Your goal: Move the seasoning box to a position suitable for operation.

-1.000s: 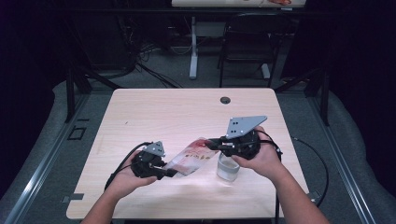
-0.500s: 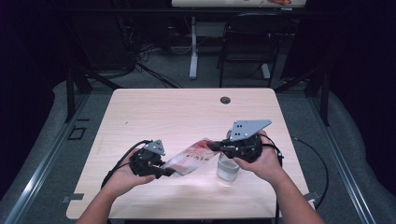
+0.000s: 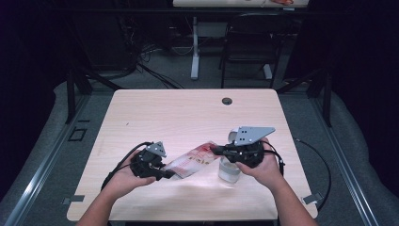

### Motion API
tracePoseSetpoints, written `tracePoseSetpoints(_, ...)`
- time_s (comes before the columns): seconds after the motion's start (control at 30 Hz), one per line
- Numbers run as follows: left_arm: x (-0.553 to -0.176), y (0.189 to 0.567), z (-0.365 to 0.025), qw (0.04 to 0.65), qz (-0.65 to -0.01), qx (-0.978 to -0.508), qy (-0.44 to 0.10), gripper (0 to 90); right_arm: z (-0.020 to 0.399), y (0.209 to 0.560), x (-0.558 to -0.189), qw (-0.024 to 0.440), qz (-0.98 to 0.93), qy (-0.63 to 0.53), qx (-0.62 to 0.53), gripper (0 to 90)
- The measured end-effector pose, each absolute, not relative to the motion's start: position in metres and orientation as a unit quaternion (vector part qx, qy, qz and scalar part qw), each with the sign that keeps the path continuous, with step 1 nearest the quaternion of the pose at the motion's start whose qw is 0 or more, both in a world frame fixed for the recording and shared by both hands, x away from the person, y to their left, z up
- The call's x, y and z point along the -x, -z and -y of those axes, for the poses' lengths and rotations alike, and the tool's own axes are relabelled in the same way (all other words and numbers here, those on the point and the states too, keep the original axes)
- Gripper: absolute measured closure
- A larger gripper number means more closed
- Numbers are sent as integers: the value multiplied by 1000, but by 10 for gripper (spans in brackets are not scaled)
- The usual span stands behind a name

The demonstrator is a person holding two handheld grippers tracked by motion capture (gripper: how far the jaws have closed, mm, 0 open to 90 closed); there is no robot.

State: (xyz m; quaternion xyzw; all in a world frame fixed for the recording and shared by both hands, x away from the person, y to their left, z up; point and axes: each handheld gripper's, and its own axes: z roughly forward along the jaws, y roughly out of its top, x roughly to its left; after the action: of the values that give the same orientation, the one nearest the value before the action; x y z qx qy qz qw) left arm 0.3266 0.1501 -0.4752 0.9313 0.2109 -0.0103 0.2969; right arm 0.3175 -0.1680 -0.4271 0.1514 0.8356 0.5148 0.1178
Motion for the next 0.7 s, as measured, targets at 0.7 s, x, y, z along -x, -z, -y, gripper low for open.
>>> tracePoseSetpoints(0.7,-329,474,-150,293,-216,-931,11,735,177,448,-321,121,-829,-520,-167,896)
